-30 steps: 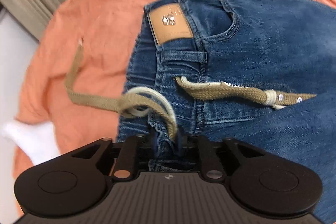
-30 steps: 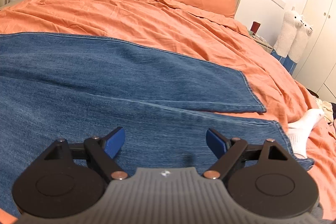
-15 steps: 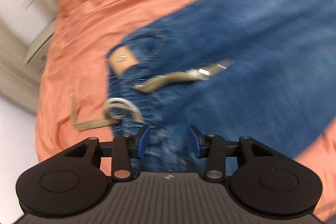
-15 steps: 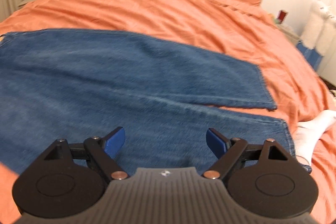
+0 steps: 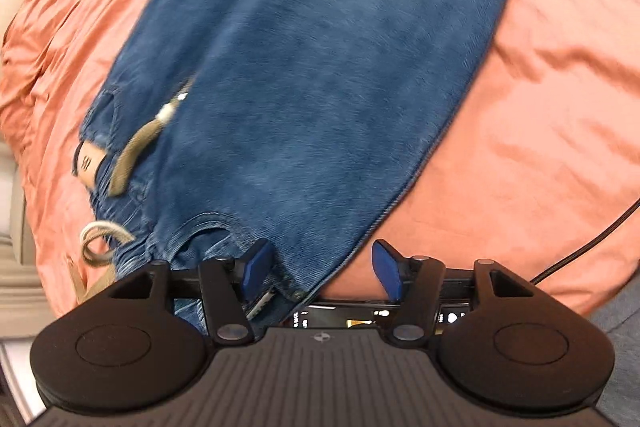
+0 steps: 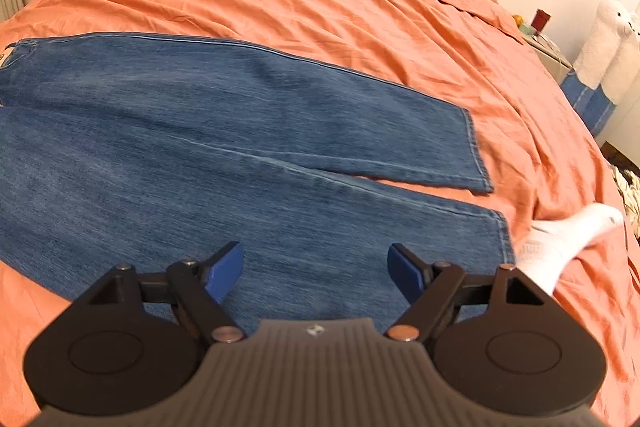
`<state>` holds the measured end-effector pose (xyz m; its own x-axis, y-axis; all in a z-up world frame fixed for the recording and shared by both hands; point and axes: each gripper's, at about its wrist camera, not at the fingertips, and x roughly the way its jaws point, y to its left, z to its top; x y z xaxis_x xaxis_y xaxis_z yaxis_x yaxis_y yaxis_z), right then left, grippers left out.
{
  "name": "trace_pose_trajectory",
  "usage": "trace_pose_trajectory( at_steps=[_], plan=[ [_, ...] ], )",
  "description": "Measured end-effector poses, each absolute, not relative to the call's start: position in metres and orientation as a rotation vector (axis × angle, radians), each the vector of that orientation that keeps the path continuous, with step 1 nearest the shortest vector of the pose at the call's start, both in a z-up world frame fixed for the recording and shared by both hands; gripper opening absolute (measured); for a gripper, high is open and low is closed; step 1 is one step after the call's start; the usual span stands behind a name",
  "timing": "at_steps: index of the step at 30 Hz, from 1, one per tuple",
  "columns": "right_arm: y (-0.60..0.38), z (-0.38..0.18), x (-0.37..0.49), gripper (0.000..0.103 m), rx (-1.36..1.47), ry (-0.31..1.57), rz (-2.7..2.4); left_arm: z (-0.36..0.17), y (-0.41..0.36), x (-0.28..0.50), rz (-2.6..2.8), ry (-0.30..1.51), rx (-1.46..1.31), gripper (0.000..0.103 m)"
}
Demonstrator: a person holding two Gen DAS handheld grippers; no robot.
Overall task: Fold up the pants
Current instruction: 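Lift the waistband with the left gripper while the right gripper grasps the leg hem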
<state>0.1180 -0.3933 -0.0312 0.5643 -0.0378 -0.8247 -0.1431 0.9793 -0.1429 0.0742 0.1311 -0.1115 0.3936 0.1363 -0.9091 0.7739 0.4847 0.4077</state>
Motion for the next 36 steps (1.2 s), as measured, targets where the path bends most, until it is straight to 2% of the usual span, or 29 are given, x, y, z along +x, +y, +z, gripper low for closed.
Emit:
trace_pose_trajectory(
  at_steps=[4,6,7,9,13,19,31,33,35,36],
  plan=[
    [-0.404,-0.025,0.117,0.069,-0.220,0.998,0.052,-0.127,0.123,0.071,-0.475,1.111,1.086,0.066],
    [-0.411,-0.022,0.116,0.067,-0.240,1.008,0.048,-0.127,0.120,0.073,-0.436,1.100,1.088,0.047],
    [-0.414,-0.021,0.116,0.064,-0.255,1.011,0.045,-0.122,0.120,0.073,-0.428,1.096,1.070,0.042],
    [-0.421,-0.019,0.115,0.060,-0.286,1.014,0.051,-0.114,0.119,0.079,-0.404,1.096,1.010,0.021],
    [-0.425,-0.019,0.115,0.050,-0.377,1.019,0.109,-0.086,0.114,0.087,-0.336,1.035,0.915,0.008],
    [-0.427,-0.024,0.106,0.049,-0.567,1.029,0.256,-0.051,0.117,0.110,-0.205,1.001,0.719,0.007],
    [-0.423,-0.078,0.087,0.049,-0.953,1.099,0.439,-0.024,0.123,0.118,-0.078,1.033,0.490,0.007],
    [-0.421,-0.088,0.090,0.044,-0.989,1.100,0.435,-0.023,0.125,0.120,-0.066,1.038,0.468,0.007],
    [-0.419,-0.096,0.091,0.021,-1.016,1.093,0.449,-0.021,0.126,0.121,-0.059,1.039,0.458,0.007],
    [-0.418,-0.099,0.091,0.015,-1.022,1.088,0.450,-0.020,0.126,0.121,-0.056,1.039,0.457,0.007]
  ],
)
